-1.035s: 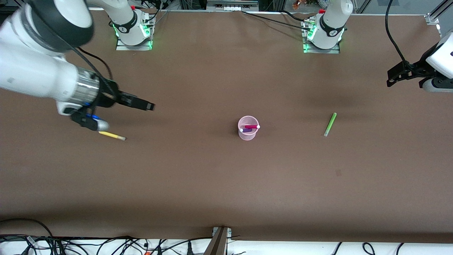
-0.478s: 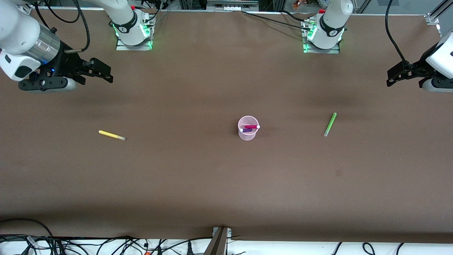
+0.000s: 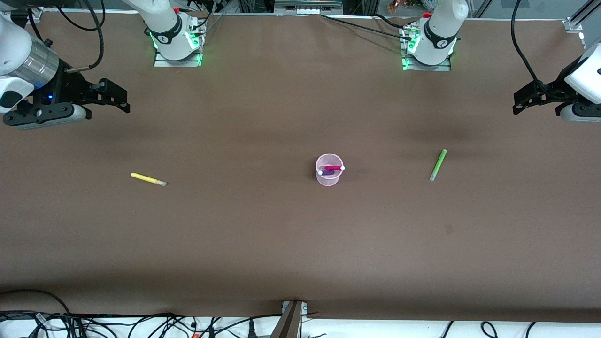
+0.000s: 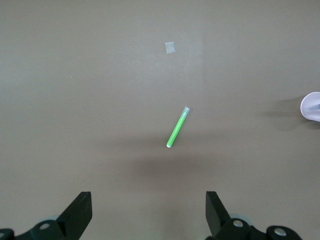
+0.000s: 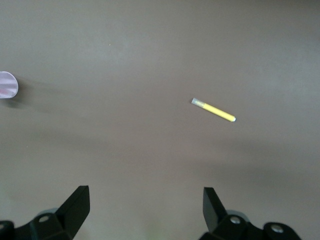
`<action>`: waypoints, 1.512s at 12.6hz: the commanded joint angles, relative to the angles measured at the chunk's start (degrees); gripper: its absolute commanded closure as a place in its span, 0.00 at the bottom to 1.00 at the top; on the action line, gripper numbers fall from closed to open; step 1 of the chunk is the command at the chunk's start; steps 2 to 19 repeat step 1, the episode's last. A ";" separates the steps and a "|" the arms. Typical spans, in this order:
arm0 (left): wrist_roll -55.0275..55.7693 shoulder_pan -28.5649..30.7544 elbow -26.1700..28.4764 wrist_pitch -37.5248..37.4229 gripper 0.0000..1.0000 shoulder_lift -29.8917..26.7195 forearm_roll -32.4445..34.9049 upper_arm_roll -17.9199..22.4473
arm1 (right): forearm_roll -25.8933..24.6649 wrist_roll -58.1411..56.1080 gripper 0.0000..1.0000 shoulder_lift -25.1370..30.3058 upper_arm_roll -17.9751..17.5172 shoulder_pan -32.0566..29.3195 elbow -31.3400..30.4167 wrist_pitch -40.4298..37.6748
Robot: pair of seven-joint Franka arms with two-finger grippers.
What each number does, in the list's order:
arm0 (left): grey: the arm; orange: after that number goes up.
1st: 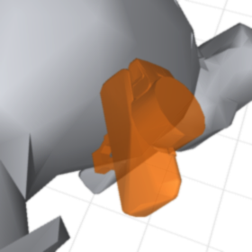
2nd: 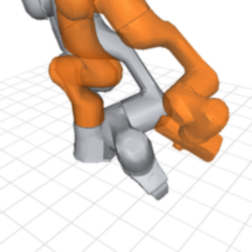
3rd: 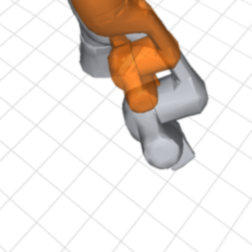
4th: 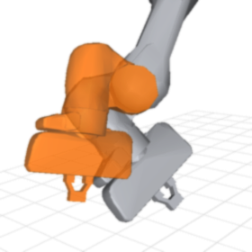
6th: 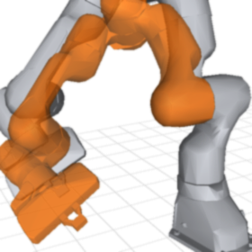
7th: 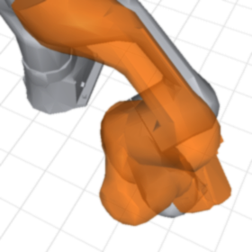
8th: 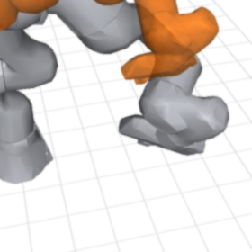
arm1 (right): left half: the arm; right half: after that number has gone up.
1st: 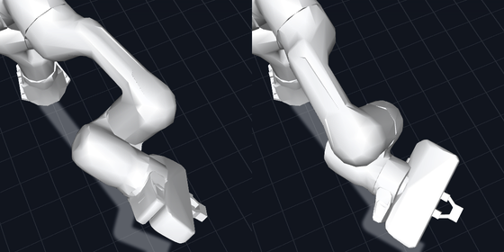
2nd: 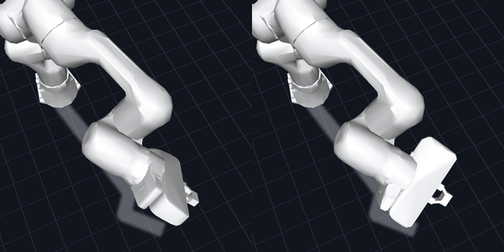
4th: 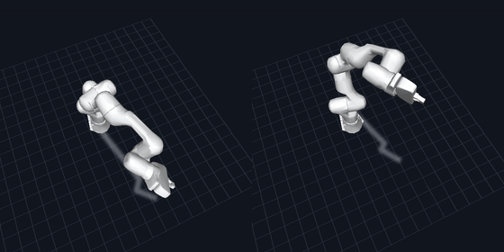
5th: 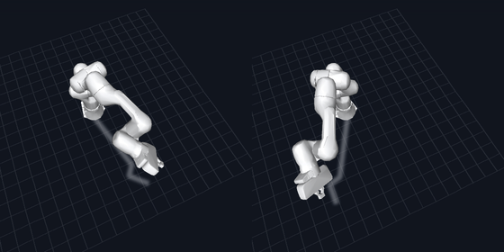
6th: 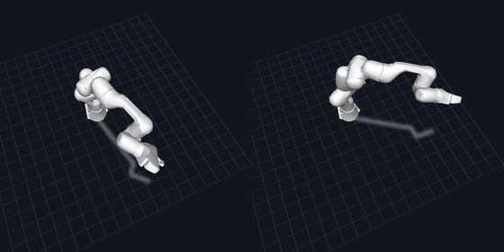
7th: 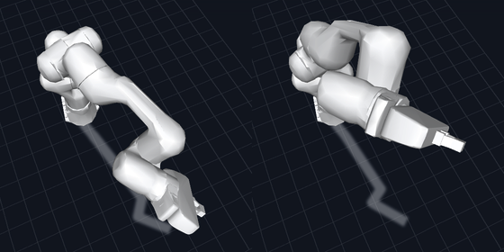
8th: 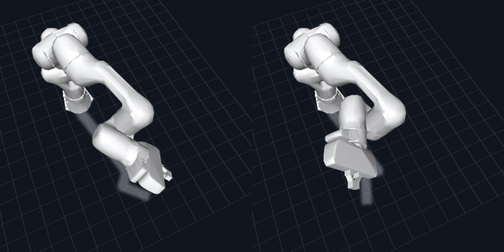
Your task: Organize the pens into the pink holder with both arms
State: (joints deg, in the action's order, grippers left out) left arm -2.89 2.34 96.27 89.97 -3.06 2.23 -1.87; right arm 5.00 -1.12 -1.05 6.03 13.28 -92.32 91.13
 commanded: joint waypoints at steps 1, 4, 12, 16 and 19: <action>-0.01 0.04 -1.00 -1.02 0.00 0.34 -0.65 -0.24 | -1.13 -0.56 0.00 -0.53 -1.46 -0.80 1.97 -0.43; -0.01 0.04 -1.00 -1.02 0.00 0.34 -0.65 -0.24 | -1.13 -0.56 0.00 -0.53 -1.46 -0.80 1.97 -0.43; -0.01 0.04 -1.00 -1.02 0.00 0.34 -0.65 -0.24 | -1.13 -0.56 0.00 -0.53 -1.46 -0.80 1.97 -0.43; -0.01 0.04 -1.00 -1.02 0.00 0.34 -0.65 -0.24 | -1.13 -0.56 0.00 -0.53 -1.46 -0.80 1.97 -0.43; -0.01 0.04 -1.00 -1.02 0.00 0.34 -0.65 -0.24 | -1.13 -0.56 0.00 -0.53 -1.46 -0.80 1.97 -0.43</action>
